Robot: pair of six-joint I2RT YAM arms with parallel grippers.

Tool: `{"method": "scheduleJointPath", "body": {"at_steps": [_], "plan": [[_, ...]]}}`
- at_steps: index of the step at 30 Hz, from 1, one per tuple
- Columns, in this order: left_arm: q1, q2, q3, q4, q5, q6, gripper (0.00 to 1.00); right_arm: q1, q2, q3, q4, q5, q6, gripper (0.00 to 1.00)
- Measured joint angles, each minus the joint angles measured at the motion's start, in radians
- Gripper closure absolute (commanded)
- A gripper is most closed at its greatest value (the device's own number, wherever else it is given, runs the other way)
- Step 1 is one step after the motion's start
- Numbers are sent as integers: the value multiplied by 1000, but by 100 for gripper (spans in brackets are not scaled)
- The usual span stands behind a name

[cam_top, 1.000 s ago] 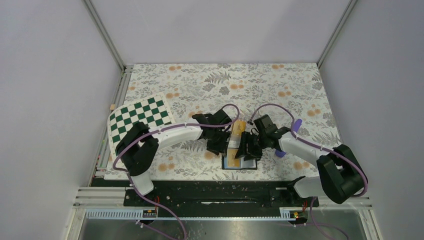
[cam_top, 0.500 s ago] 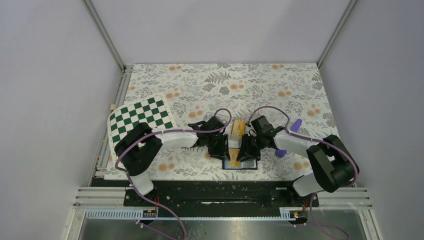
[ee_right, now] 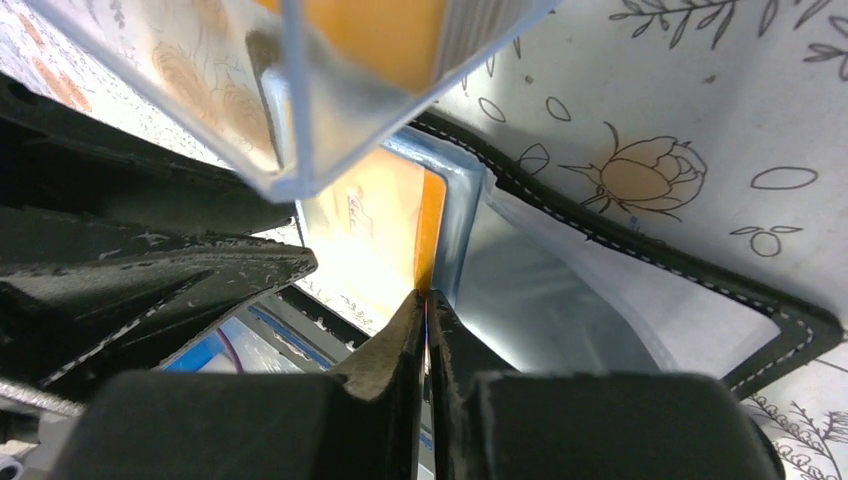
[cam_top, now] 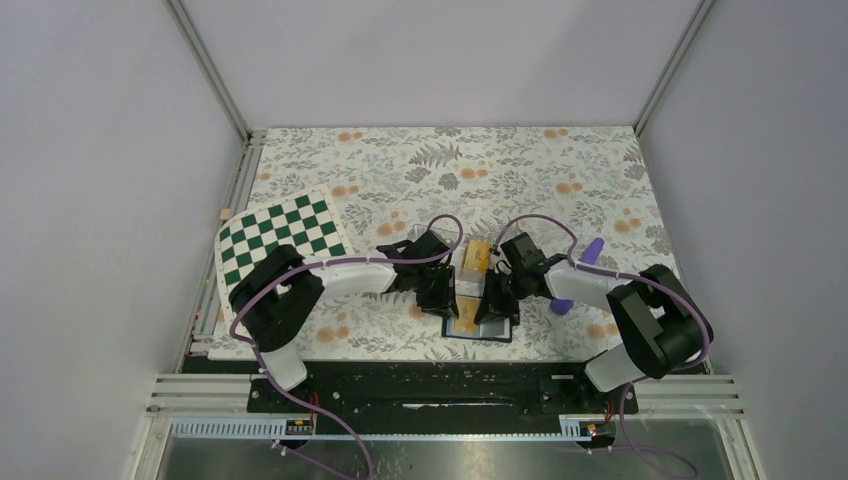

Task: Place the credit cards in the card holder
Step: Insert the credit card into the card holder.

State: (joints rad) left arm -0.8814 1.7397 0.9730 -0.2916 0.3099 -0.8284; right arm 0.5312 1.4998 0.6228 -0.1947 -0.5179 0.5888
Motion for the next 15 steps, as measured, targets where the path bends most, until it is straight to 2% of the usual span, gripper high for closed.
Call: {"method": "scheduleJointPath", "body": {"at_steps": [15], "plan": [[-28,0,77,-108,-94,44,69,0,22,0,21,-19,8,98]]}}
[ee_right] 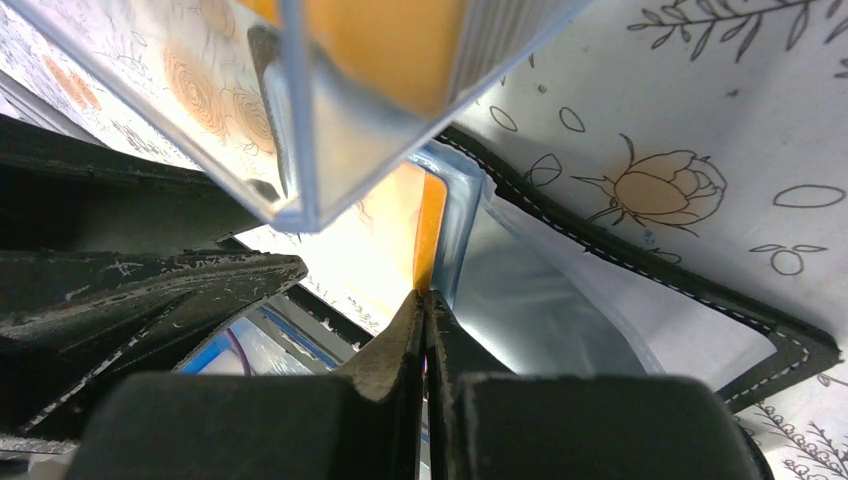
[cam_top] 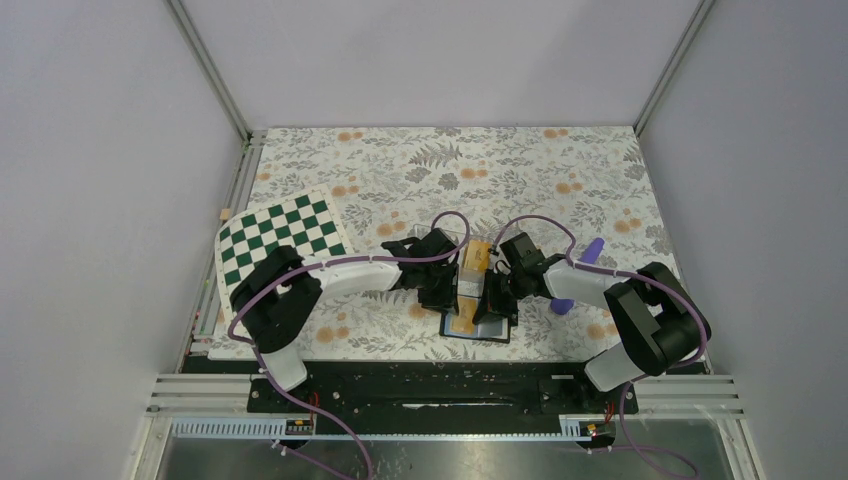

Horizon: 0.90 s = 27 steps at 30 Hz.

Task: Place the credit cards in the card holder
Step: Insert the credit card into the card holder.

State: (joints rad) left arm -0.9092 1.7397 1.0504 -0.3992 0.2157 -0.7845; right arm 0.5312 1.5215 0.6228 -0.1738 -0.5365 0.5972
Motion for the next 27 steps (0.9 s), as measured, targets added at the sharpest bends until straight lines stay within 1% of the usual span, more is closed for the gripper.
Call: {"method": "scheduleJointPath", "body": {"at_steps": [6,14,21,25,27], "plan": [[-5,0,5,-6,-7,9,72,0,0,0,0,-2,0,100],[-6,9,4,10,-3,9,71,0,2,0,3,-4,0,100],[-6,30,4,24,2,8,70,0,2,0,3,-5,0,100],[-6,30,4,23,2,9,66,0,3,0,4,-6,0,100],[-7,30,4,23,1,9,66,0,3,0,5,-6,0,100]]}}
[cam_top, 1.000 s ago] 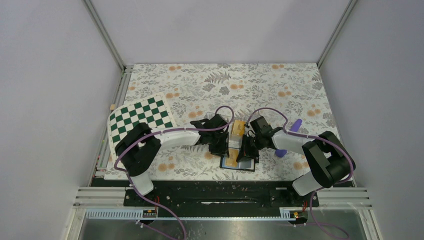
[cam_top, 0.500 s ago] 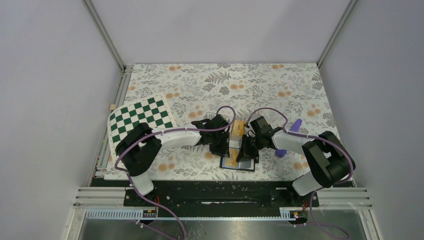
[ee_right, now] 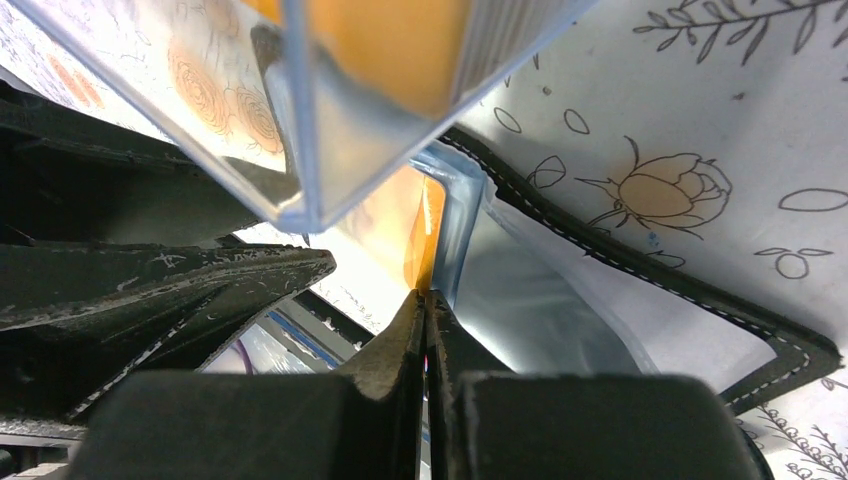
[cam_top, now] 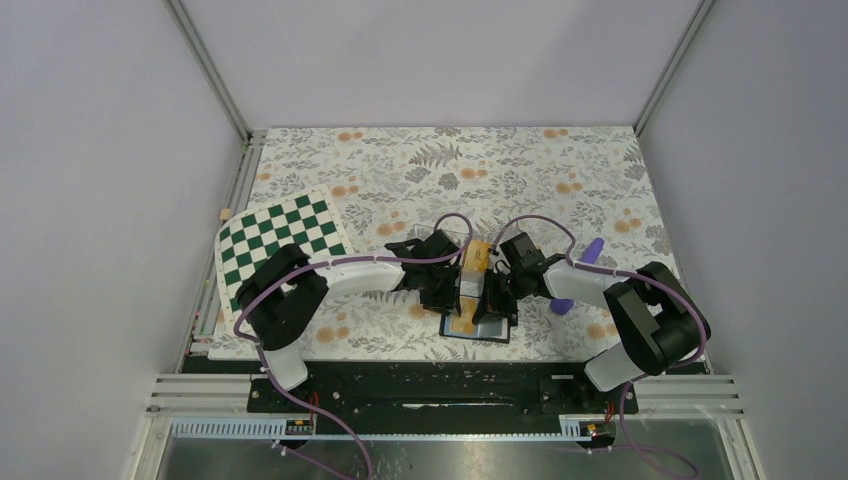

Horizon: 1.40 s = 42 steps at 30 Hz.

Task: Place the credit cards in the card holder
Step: Insert the credit card into the card holder.

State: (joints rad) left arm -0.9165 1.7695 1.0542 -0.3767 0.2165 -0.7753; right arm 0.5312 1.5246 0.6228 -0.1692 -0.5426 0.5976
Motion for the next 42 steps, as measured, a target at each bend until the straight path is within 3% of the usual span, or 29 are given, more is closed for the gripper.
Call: {"method": "scheduleJointPath", "body": {"at_steps": [8,21,28,34,42], "plan": [[-2,1,0,1,8,0,73,0,0,0,-1,0,-1,100],[-6,-47,-8,82,91,-20,74,-1,0,0,-3,-2,0,99],[-13,-48,-8,108,126,-23,75,-1,-3,0,3,-11,28,82],[-13,-19,0,48,102,-14,100,-1,-49,0,1,-24,53,64],[-14,-16,61,-98,9,9,100,-1,-194,0,-57,-13,59,45]]}}
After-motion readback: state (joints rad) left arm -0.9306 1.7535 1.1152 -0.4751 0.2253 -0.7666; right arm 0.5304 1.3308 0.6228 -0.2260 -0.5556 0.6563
